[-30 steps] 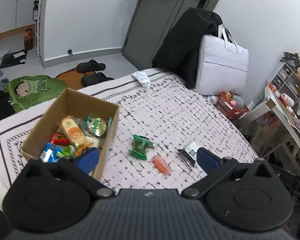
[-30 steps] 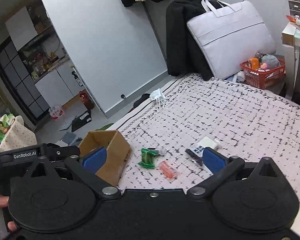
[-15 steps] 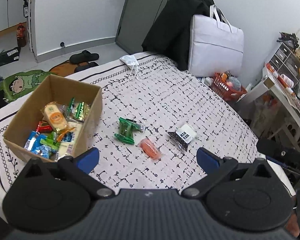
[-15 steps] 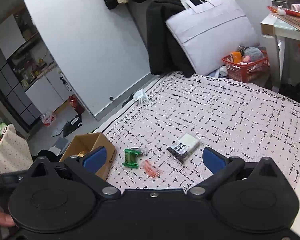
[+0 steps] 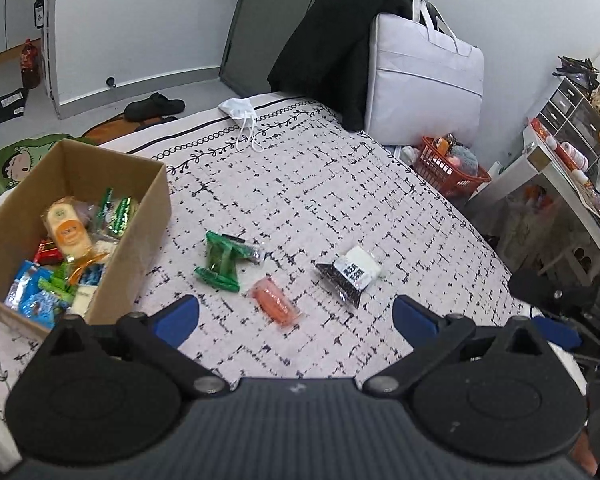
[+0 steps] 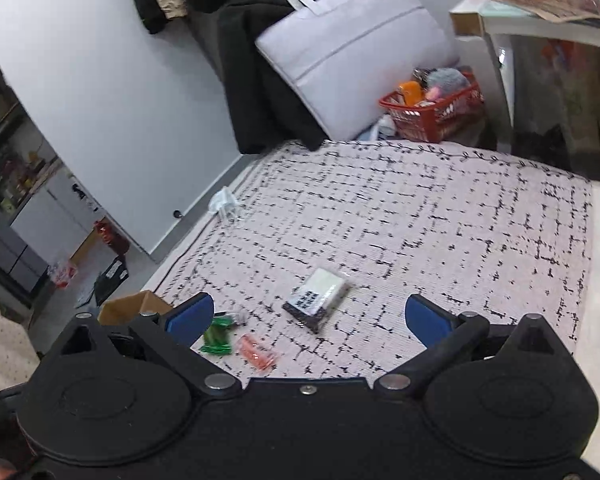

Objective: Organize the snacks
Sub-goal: 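Withdraw both tools from the box toward the remaining snacks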

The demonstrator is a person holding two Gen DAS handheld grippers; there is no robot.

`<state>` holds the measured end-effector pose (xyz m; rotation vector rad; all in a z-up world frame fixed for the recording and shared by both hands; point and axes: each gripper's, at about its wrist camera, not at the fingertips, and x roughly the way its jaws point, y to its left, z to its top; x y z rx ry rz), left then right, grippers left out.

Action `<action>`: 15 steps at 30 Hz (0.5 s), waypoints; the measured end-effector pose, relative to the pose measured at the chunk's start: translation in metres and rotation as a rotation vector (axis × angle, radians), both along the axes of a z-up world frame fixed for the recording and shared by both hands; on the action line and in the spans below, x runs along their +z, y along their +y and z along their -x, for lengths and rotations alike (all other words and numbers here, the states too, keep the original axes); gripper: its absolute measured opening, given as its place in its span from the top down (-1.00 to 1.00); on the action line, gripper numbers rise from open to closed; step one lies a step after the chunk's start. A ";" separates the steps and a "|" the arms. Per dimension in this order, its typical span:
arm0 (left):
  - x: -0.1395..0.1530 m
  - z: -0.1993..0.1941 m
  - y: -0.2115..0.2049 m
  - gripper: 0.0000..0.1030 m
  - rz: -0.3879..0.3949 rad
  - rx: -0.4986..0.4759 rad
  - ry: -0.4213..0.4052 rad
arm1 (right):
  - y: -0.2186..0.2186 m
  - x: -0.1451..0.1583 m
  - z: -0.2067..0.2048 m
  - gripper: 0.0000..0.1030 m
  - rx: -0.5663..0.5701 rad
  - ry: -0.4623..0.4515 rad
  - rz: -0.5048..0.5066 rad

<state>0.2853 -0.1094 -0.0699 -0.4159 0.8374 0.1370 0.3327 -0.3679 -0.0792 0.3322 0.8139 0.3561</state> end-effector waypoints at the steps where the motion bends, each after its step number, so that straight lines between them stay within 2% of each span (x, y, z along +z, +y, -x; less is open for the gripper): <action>1: -0.002 -0.003 -0.001 -0.98 0.001 0.003 0.001 | 0.000 -0.002 -0.002 -1.00 -0.004 0.005 0.006; 6: -0.014 -0.014 -0.001 -0.91 0.005 0.025 -0.004 | 0.001 -0.012 -0.011 -1.00 -0.012 0.027 0.022; 15: -0.047 -0.036 0.002 -0.55 0.048 0.052 0.045 | 0.003 -0.022 -0.020 -1.00 0.000 0.045 0.042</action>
